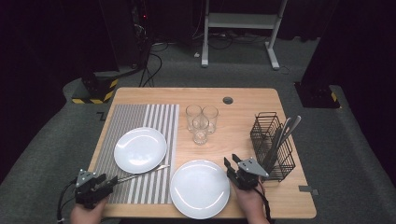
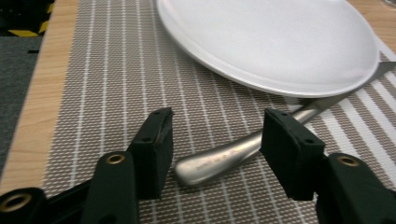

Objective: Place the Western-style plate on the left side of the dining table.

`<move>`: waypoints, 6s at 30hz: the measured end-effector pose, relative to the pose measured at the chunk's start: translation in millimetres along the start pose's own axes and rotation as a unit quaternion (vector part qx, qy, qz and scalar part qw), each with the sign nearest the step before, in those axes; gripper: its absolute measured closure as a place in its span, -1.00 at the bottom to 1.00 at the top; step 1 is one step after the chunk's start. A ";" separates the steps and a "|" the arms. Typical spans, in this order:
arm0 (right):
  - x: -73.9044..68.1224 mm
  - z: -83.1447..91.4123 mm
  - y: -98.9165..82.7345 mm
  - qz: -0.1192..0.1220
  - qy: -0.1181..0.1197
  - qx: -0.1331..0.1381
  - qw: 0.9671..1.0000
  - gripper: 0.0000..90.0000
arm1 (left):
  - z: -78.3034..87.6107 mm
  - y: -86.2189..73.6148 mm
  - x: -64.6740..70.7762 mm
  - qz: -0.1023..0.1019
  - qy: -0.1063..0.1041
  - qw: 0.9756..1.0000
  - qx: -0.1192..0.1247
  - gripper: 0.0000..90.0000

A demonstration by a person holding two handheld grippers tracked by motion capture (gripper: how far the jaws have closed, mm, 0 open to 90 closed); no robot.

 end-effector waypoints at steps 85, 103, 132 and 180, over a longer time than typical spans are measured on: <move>0.4 -0.8 -1.1 -0.004 0.001 -0.003 1.000 0.36 | -32.7 6.5 27.7 -0.035 -0.044 0.998 -0.031 0.44; 0.2 -0.9 -1.2 -0.004 0.001 -0.004 1.000 0.35 | -32.7 -4.8 56.4 -0.078 -0.091 0.992 -0.048 0.73; 0.3 -1.2 -1.3 -0.007 0.004 -0.005 1.000 0.36 | -8.5 -4.8 11.7 -0.024 -0.022 0.999 -0.030 0.12; -0.1 -1.6 -1.6 -0.009 0.005 -0.006 1.000 0.35 | 6.5 -9.0 -12.6 -0.028 0.012 0.999 -0.045 0.05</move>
Point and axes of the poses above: each handheld gripper's, and its own axes: z roughly backward along the jaws, y roughly out of its top, x roughly to its right, the point moved 3 cm from there along -z, roughly forward along the jaws, and after that the axes turned 12 degrees about -y, right-handed, at the moved point
